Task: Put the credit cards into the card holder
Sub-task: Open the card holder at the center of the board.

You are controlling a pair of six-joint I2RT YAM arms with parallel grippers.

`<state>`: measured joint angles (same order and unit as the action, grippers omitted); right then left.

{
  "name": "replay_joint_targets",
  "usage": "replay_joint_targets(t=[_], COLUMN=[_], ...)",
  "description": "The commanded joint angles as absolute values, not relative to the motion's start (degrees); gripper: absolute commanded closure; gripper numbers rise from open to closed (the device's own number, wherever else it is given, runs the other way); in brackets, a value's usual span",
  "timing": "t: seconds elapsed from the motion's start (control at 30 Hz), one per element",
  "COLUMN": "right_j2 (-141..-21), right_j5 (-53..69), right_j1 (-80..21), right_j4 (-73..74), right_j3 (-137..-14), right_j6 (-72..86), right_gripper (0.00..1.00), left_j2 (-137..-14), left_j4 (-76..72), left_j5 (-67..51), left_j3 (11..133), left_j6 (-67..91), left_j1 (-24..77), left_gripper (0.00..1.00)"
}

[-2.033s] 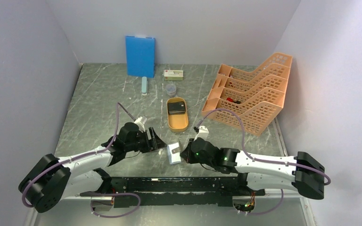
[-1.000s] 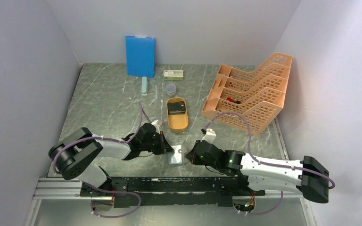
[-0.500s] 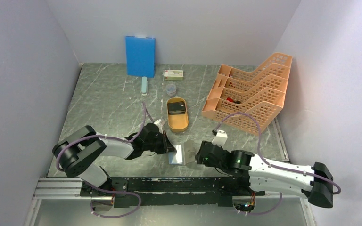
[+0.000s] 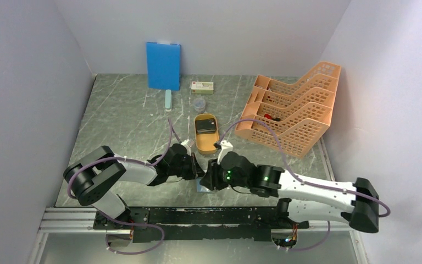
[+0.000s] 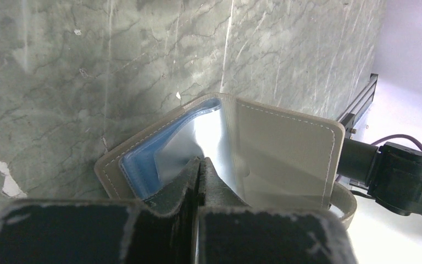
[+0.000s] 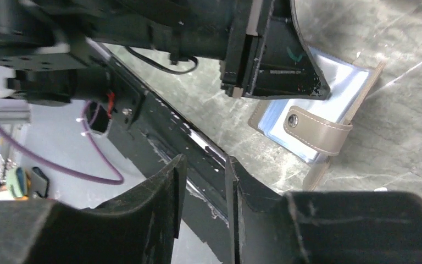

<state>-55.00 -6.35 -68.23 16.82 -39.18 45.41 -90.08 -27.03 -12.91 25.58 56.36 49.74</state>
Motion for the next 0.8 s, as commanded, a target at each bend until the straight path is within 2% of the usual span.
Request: replay_joint_targets(t=[0.0, 0.1, 0.23, 0.5, 0.77], right_j2=[-60.51, -63.61, -67.88, -71.91, -75.01], right_j5=[-4.85, -10.40, -16.40, -19.13, -17.63], right_j1=[-68.63, -68.55, -66.39, -61.14, -59.96], right_j4=[10.87, 11.17, 12.56, 13.86, 11.50], right_j3=[-37.56, -36.63, -36.19, -33.71, -30.79], right_j6=[44.56, 47.25, 48.39, 48.08, 46.94], right_gripper=[0.67, 0.72, 0.73, 0.74, 0.72], left_j2=[-91.79, -91.58, -91.67, -90.97, -86.52], left_j4=[-21.27, -21.09, -21.15, -20.84, -18.12], left_j5=[-9.35, -9.24, -9.32, -9.35, -10.21], left_j3=[25.01, 24.80, 24.46, 24.28, 25.61], left_j6=[53.97, 53.88, 53.88, 53.57, 53.57], left_j1=[50.52, 50.49, 50.49, 50.52, 50.49], left_gripper=[0.95, 0.95, 0.95, 0.95, 0.94])
